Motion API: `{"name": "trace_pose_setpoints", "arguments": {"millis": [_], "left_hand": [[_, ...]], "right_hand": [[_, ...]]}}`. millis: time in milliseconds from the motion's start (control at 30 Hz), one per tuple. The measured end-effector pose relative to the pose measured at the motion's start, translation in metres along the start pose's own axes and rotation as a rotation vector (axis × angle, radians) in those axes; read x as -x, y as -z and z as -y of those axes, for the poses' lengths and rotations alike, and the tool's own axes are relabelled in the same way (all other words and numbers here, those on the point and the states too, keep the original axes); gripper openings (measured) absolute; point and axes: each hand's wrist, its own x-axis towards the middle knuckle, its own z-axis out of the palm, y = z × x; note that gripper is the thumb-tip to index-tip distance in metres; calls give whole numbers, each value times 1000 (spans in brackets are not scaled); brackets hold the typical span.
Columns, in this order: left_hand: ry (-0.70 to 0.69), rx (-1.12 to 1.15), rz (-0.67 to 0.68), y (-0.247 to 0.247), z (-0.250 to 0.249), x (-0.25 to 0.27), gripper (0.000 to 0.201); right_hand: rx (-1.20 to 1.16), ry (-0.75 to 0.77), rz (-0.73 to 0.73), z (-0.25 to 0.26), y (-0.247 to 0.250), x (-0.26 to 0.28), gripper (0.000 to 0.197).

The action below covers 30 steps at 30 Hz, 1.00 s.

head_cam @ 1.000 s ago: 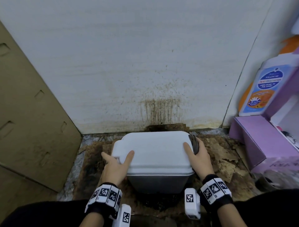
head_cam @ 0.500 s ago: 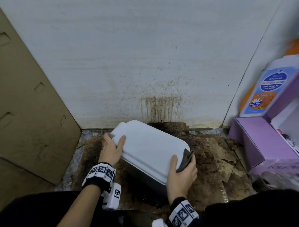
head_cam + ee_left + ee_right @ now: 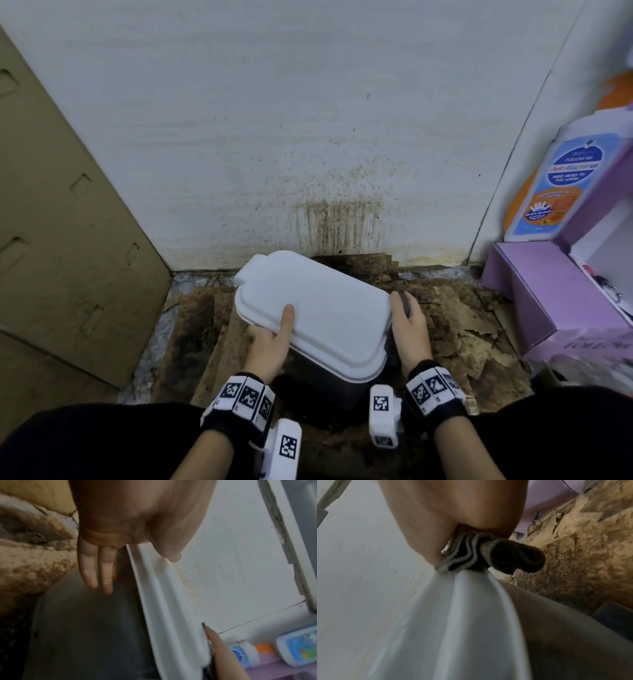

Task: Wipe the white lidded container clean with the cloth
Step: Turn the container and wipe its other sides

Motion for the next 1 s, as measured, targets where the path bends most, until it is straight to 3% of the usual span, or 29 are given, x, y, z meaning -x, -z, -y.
{"name": "trace_pose_setpoints", "arguments": {"millis": [100,233,367,467,533,600,700,767,833,933,1000], "left_hand": [[83,114,118,-9,-3,5,65],[76,216,87,-12,5,0,91],[28,252,70,-7,13,-4,88],[5,156,51,0,26,-18,104],[-18,112,81,6,24,-25,103],[-51,52,122,12,7,-19,98],[-101,-29,181,20,-13,-18,72],[-150,-66,219,22,-21,-22,74],[-186,-81,236,22,-21,-27,77],[-226,-70,214,20,-18,-29,44],[-249,-71,212,18,-17,-28,35]], "right_hand": [[78,42,132,3,4,-11,54],[128,77,182,7,5,-9,59],[94,121,142,5,3,0,54],[61,164,59,-2,-1,13,42],[38,153,-26,-10,-4,23,40],[22,120,-111,-17,-9,34,48],[34,81,-252,-21,-22,54,53],[47,65,-316,-23,-32,66,53],[62,51,-343,-28,-41,77,55],[86,83,-341,-32,-49,87,58],[76,75,-321,-33,-47,82,54]]}}
